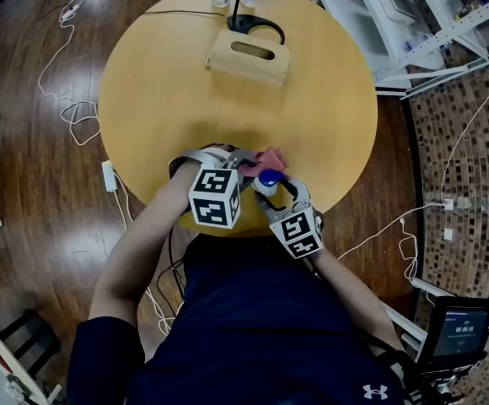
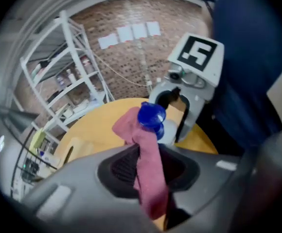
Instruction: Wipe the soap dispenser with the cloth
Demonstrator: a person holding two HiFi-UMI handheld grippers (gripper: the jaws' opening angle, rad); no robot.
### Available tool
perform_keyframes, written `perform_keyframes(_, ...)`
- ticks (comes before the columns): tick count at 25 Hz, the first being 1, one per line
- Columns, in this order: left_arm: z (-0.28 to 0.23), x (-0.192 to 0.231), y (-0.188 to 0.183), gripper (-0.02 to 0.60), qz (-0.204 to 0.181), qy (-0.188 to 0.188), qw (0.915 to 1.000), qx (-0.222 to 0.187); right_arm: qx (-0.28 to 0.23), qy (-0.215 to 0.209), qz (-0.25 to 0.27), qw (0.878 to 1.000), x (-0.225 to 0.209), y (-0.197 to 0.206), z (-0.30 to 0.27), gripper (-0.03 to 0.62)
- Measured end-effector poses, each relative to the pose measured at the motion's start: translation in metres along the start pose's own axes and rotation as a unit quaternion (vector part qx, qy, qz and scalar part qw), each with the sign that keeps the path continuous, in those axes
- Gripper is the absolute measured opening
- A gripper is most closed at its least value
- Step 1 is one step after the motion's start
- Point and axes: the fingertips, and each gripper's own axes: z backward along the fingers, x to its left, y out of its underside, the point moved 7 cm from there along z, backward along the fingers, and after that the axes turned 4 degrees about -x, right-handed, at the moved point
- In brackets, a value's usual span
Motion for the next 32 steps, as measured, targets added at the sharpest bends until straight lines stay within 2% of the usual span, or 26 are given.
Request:
perform_keyframes(1, 0.002, -0.003, 0.001, 0.093, -0.032, 0.020, 0.9991, 0.018, 0.000, -0.003, 0.009, 1.000, 0.002, -0.001, 0.000, 0.258)
perform_keyframes(3, 0.007, -0.002, 0.004, 0.092, -0.049, 0.047, 0.9970, 0.039, -0.001, -0.006, 0.030, 1.000, 0.007, -0.002, -0.002, 0.258)
perform_keyframes(6, 0.005, 0.009, 0.006, 0.092, -0.058, 0.042, 0.9963, 0.049, 0.002, -0.013, 0.056, 0.998, 0.011, -0.003, -0.006, 0.258)
perform_keyframes(8, -0.006, 0.015, 0.002, 0.092, -0.082, 0.042, 0.9948, 0.045, 0.008, -0.017, 0.060, 0.998, 0.009, -0.003, -0.007, 0.256)
perform_keyframes(11, -0.016, 0.019, -0.008, 0.090, -0.116, 0.072, 0.9898, 0.041, 0.009, -0.016, 0.021, 1.000, 0.000, 0.001, -0.003, 0.255)
perform_keyframes(13, -0.014, 0.017, -0.010, 0.089, -0.133, 0.096, 0.9849, 0.055, 0.002, -0.014, -0.007, 1.000, -0.005, 0.005, -0.001, 0.250)
perform_keyframes(15, -0.004, 0.015, -0.005, 0.089, -0.134, 0.102, 0.9829, 0.074, -0.004, -0.009, -0.033, 0.999, -0.007, 0.008, -0.002, 0.247)
perform_keyframes(17, 0.008, 0.010, 0.004, 0.089, -0.117, 0.083, 0.9863, 0.081, -0.006, -0.006, -0.043, 0.999, -0.006, 0.007, -0.003, 0.247)
perform_keyframes(19, 0.015, -0.001, 0.009, 0.091, -0.077, 0.055, 0.9930, 0.071, -0.007, -0.004, -0.044, 0.999, -0.004, 0.006, -0.003, 0.247)
perform_keyframes(21, 0.015, -0.011, 0.009, 0.092, -0.008, 0.021, 0.9987, 0.046, -0.004, -0.002, -0.043, 0.999, -0.004, 0.006, -0.003, 0.247)
perform_keyframes(22, 0.013, -0.011, 0.010, 0.095, 0.040, -0.007, 0.9987, 0.032, -0.002, 0.000, -0.041, 0.999, -0.004, 0.005, -0.003, 0.247)
perform_keyframes(24, 0.007, 0.001, 0.013, 0.097, 0.138, -0.077, 0.9874, 0.009, 0.005, 0.006, -0.036, 0.999, -0.005, 0.004, -0.001, 0.247)
perform_keyframes(25, 0.004, 0.007, 0.013, 0.095, 0.169, -0.101, 0.9805, 0.005, 0.009, 0.010, -0.033, 0.999, -0.005, 0.004, -0.001, 0.247)
perform_keyframes(26, 0.001, 0.010, 0.013, 0.094, 0.183, -0.111, 0.9769, 0.006, 0.011, 0.011, -0.033, 0.999, -0.005, 0.005, 0.000, 0.247)
perform_keyframes(27, -0.001, 0.009, 0.010, 0.094, 0.181, -0.108, 0.9775, 0.010, 0.011, 0.011, -0.040, 0.999, -0.005, 0.006, 0.000, 0.247)
perform_keyframes(30, -0.004, -0.012, -0.001, 0.092, 0.134, -0.060, 0.9889, 0.027, 0.010, 0.008, -0.062, 0.998, -0.006, 0.008, -0.002, 0.247)
perform_keyframes(32, -0.001, -0.029, -0.007, 0.090, 0.126, -0.024, 0.9913, 0.027, 0.011, 0.009, -0.061, 0.998, -0.006, 0.008, -0.002, 0.245)
